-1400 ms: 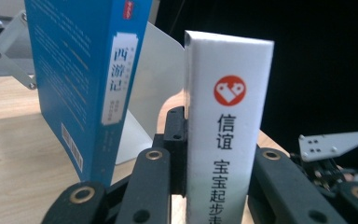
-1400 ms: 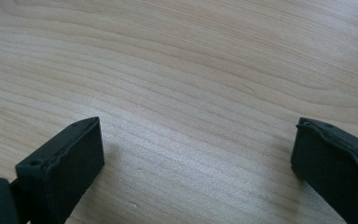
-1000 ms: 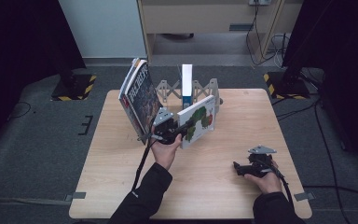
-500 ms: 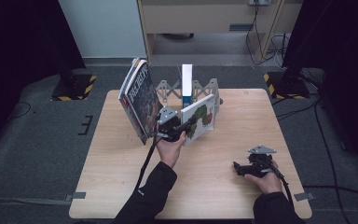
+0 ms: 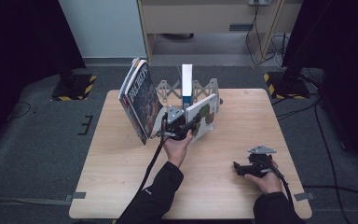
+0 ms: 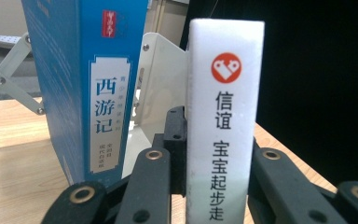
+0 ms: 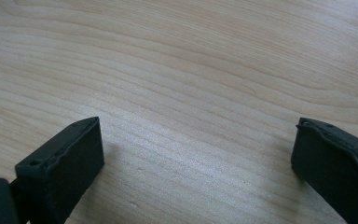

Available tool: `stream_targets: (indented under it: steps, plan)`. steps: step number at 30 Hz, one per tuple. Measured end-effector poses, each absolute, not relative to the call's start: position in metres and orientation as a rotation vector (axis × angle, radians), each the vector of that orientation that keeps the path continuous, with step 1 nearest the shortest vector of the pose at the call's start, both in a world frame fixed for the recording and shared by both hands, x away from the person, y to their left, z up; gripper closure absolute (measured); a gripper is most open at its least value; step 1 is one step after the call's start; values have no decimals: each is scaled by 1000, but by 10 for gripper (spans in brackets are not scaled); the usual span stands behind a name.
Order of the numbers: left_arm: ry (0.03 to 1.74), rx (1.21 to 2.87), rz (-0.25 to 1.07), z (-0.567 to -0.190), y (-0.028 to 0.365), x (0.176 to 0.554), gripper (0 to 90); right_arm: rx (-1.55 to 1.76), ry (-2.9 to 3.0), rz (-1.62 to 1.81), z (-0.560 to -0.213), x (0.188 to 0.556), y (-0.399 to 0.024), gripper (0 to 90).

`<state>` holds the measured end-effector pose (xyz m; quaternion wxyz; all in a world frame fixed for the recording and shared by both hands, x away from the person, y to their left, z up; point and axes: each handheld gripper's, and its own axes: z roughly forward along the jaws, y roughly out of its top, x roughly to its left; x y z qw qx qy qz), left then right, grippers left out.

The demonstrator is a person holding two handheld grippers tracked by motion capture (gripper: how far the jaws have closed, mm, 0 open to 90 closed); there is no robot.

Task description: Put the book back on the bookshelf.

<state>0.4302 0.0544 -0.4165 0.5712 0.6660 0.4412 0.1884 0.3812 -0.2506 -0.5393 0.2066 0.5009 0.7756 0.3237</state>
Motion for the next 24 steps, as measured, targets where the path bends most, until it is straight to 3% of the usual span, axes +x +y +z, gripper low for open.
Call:
stream_targets:
  steps: [24]
  plan:
    - [1063,1584,537,-435,39,441,744,1395,2162,902,-539,381,-251,26]
